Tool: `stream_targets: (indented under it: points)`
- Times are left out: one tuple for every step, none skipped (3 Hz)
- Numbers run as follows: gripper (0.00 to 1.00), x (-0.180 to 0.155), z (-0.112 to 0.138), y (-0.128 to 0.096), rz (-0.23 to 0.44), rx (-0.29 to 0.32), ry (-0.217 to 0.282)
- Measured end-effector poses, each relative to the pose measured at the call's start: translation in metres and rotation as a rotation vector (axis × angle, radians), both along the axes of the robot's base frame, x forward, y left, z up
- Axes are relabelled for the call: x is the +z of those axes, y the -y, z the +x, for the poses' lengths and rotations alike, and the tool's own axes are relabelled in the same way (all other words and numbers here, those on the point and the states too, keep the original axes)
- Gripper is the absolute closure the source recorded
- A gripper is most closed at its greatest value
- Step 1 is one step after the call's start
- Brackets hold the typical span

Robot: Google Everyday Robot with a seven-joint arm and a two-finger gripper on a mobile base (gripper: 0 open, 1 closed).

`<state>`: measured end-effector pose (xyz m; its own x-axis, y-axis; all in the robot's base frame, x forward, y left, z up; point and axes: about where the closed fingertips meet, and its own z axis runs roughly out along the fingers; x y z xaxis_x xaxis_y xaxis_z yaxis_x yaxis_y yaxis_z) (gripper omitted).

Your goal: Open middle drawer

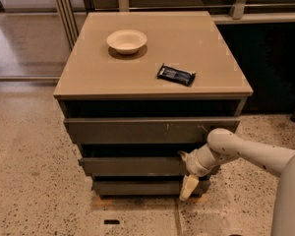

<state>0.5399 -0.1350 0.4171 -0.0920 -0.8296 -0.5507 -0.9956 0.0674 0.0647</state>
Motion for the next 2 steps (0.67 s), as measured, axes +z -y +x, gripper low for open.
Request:
stream_targets:
  points:
    - [0.0, 0.006, -0.015, -0.001, -0.004, 0.022, -0.026]
    - [0.0, 0.016, -0.034, 0.0, -0.001, 0.043, -0.047]
